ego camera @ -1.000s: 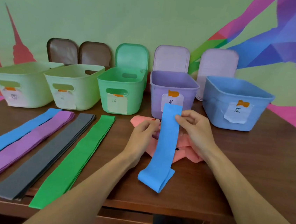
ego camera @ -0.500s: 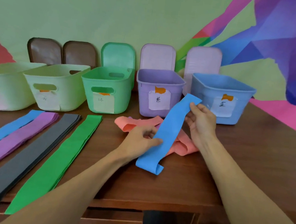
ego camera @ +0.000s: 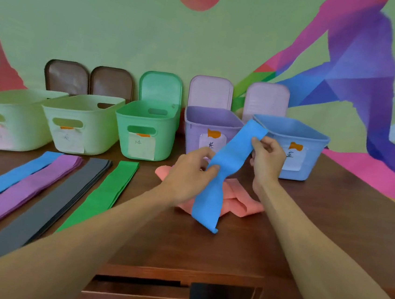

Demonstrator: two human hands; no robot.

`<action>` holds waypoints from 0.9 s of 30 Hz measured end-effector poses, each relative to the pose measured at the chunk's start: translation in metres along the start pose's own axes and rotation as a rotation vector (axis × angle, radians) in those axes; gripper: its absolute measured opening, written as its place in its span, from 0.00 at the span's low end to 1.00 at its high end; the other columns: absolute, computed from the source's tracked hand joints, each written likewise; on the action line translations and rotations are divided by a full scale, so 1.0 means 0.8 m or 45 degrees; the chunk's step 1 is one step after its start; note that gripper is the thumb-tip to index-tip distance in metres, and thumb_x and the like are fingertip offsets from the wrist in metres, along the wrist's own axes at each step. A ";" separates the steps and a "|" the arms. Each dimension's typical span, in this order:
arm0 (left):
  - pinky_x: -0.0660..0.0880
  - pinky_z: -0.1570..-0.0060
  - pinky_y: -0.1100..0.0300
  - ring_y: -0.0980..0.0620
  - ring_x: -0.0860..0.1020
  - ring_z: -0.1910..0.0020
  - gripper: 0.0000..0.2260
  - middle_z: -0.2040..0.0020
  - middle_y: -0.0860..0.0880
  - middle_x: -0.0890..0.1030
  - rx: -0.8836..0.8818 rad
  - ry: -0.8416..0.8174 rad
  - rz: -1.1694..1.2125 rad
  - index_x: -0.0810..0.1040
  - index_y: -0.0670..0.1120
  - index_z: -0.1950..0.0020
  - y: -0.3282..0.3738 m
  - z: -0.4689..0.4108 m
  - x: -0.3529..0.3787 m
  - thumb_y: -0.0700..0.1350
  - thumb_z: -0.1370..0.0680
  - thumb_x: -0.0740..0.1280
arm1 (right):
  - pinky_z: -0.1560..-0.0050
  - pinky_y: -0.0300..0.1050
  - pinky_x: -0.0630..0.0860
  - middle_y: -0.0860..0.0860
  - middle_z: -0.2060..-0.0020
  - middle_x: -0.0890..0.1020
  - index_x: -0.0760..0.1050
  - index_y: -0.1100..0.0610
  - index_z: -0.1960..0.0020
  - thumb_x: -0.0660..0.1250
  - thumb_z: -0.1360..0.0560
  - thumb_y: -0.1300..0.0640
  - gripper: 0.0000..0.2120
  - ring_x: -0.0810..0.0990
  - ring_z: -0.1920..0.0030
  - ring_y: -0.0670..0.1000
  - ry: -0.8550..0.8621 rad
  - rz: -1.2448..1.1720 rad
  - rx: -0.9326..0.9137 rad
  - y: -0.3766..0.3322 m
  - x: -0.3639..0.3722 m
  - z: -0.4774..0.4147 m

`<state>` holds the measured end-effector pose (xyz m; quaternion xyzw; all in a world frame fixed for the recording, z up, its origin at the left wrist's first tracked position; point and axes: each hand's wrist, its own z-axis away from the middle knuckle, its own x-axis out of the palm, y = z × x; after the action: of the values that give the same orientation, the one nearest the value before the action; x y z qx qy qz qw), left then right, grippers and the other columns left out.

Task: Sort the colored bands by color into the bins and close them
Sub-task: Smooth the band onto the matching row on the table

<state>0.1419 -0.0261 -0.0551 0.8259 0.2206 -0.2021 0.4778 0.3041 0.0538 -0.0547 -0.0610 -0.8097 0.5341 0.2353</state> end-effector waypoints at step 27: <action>0.71 0.67 0.60 0.49 0.74 0.68 0.07 0.63 0.46 0.76 -0.806 0.116 0.413 0.77 0.39 0.49 -0.106 0.166 -0.357 0.39 0.23 0.61 | 0.72 0.37 0.75 0.56 0.64 0.77 0.73 0.61 0.58 0.64 0.25 0.68 0.05 0.75 0.70 0.49 -0.649 -0.159 0.458 -0.016 0.338 0.166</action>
<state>-0.1565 -0.1538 -0.0204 0.6695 0.1594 -0.0081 0.7254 0.0084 0.0320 -0.0001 0.1671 -0.7374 0.6513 0.0642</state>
